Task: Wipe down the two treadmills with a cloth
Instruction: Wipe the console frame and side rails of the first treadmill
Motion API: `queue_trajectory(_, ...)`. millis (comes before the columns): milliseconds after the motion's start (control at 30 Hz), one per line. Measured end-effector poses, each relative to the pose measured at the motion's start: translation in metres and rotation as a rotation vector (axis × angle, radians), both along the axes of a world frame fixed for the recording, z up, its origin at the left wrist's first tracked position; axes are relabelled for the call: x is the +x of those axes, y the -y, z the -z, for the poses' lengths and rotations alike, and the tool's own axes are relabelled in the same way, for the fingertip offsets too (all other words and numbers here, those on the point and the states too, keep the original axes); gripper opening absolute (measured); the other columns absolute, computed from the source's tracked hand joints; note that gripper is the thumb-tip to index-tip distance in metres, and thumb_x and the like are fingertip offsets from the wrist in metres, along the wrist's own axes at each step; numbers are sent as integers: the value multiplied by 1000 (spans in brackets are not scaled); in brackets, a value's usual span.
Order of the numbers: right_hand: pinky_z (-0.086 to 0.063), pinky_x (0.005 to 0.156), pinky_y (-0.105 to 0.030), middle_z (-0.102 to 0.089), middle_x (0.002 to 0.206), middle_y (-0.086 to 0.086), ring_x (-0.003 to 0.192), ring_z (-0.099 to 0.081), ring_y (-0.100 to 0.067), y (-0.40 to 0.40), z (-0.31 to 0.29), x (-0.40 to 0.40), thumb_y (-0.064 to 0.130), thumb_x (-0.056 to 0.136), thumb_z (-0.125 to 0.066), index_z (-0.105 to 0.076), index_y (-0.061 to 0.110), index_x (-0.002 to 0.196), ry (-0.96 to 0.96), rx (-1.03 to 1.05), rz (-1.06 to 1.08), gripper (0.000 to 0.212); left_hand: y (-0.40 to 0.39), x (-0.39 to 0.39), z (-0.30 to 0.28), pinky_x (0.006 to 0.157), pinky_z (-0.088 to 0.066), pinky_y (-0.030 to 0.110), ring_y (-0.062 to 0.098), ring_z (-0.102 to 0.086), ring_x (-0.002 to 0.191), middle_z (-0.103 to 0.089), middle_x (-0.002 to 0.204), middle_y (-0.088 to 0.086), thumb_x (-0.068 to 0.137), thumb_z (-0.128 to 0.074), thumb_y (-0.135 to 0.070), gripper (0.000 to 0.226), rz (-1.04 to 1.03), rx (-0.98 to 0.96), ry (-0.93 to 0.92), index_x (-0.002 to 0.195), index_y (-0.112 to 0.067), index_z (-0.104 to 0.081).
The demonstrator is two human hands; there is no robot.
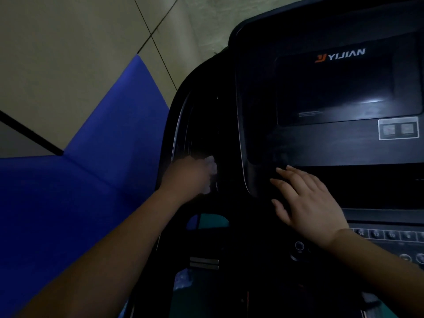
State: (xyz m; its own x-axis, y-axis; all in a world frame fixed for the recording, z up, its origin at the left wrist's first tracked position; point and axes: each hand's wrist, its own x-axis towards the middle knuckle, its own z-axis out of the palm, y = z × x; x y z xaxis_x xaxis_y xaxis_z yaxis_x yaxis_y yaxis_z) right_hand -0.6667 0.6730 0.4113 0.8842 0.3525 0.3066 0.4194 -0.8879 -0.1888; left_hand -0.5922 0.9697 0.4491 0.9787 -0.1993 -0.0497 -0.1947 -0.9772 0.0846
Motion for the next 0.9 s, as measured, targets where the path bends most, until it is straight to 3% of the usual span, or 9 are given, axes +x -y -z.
queue_trajectory(67,-39,106,-43,-53,136,-8,132,-45,-26,0,-1,0,44,90,-44,-59,15,124,-4,-1,3,48,11,3,-6,74,-44,31,22,-53,93,-54,98,6,101,-38,-41,32,-21,-74,-64,101,-20,-62)
queue_trajectory(200,-38,107,-43,-53,136,-8,132,-45,-26,1,-1,1,44,90,-44,-60,15,124,-8,-1,-2,47,36,15,-32,65,-44,22,13,-58,80,-60,79,-5,99,-49,-34,29,-132,-582,-341,74,-23,-61)
queue_trajectory(267,-38,107,-43,-53,136,-8,132,-44,-26,1,0,1,45,91,-44,-60,15,125,-11,3,-1,47,43,26,-45,65,-46,26,14,-60,76,-63,81,-1,99,-49,-31,27,-208,-749,-66,80,-19,-64)
queue_trajectory(333,-38,107,-43,-53,136,-8,132,-44,-25,1,1,1,45,91,-44,-60,15,125,-8,-1,-3,47,47,42,-43,76,-47,30,17,-57,90,-60,102,5,99,-46,-28,26,-221,-673,357,96,-9,-64)
queue_trajectory(367,-37,107,-43,-53,136,-8,132,-44,-25,1,2,1,45,91,-45,-60,15,125,-5,-4,-5,47,49,51,-37,89,-46,32,19,-53,106,-55,120,8,98,-44,-26,27,-177,-568,443,109,-9,-62)
queue_trajectory(467,-37,108,-42,-53,136,-8,132,-44,-25,1,3,2,44,91,-45,-60,15,124,9,-2,-8,47,60,69,-1,116,-19,39,32,-17,144,-16,158,14,99,-42,-21,46,-18,-294,375,145,-15,-40)
queue_trajectory(533,-36,108,-42,-54,136,-7,132,-45,-25,0,4,2,44,91,-46,-61,15,124,18,1,-5,47,64,85,5,118,-16,42,34,-10,147,-10,160,14,99,-39,-18,49,14,-268,428,147,-12,-34)
queue_trajectory(700,-35,109,-42,-53,137,-7,133,-44,-24,0,6,1,44,90,-46,-61,16,124,21,5,-10,46,70,131,-30,109,-35,45,34,-33,135,-35,149,15,92,-40,-15,48,38,-211,483,139,-6,-44)
queue_trajectory(900,-36,108,-43,-54,136,-6,133,-45,-24,0,5,3,44,88,-48,-62,17,121,16,9,-9,45,61,77,-15,92,-45,44,31,-44,117,-48,135,5,89,-47,-19,38,86,-170,480,127,-15,-55)
